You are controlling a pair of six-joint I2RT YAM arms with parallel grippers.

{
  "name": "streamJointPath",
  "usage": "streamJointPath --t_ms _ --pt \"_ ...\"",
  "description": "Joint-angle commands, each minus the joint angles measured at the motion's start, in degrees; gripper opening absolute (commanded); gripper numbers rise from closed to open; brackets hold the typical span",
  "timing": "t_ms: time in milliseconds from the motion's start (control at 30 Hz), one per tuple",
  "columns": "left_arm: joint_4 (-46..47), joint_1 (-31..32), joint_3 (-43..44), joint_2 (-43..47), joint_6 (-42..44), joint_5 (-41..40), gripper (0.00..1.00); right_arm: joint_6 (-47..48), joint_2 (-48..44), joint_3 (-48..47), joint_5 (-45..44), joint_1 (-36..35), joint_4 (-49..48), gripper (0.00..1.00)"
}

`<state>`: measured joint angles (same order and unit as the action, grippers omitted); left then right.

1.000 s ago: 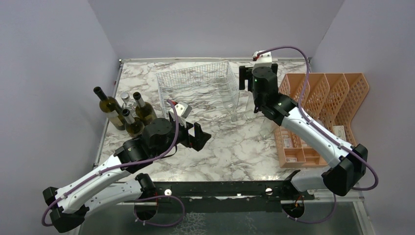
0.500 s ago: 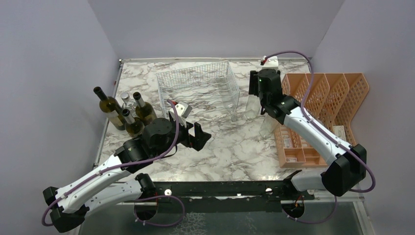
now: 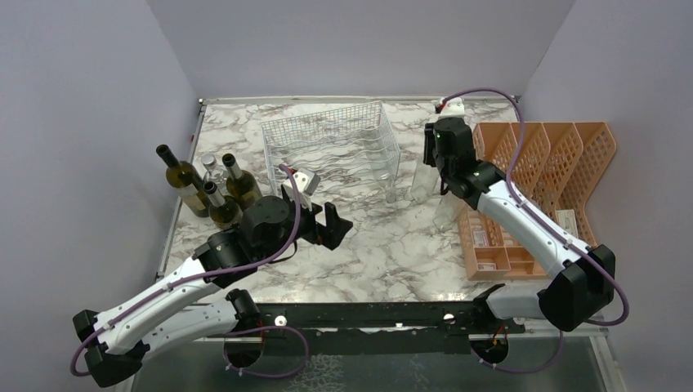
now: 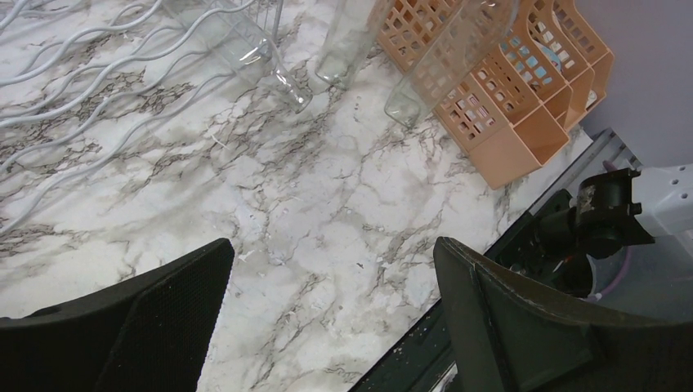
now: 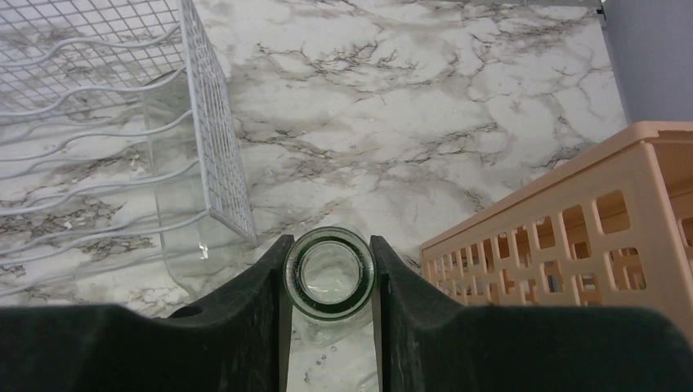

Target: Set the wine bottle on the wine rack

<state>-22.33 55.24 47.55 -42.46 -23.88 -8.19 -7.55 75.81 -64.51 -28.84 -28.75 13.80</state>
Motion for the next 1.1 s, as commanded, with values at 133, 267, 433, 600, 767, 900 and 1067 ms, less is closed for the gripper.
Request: streamJointPath --t_ms 133,267,433,600,767,900,1067 --pt "4.1 0.0 -0.6 -1.4 -2.1 -3.4 0.99 -1.2 -7.1 -10.5 10.8 0.1 8.4 0.01" --pt "7.6 0.1 -2.0 -1.8 -2.2 -2.3 0.99 -2.6 -10.2 -13.9 15.7 0.1 14.0 0.01" --pt "14.1 0.0 -4.0 -2.4 -0.7 0.8 0.99 -4.4 -13.2 -16.3 24.3 0.1 20.0 0.01" --pt "20.1 0.0 -5.8 -5.6 0.8 4.2 0.99 -5.6 -16.0 -14.1 37.8 0.1 22.2 0.01" --pt "29.0 0.0 -9.6 -10.0 4.0 14.5 0.99 -3.5 -18.4 -7.8 53.0 0.1 20.2 0.01" --pt "41.3 0.1 -16.2 -11.2 2.9 21.9 0.99 -0.8 -18.4 -3.8 62.6 0.1 18.3 0.01" --pt "46.7 0.2 -19.1 -13.1 4.3 29.1 0.99 -0.1 -17.9 -0.5 71.2 0.1 14.4 0.01"
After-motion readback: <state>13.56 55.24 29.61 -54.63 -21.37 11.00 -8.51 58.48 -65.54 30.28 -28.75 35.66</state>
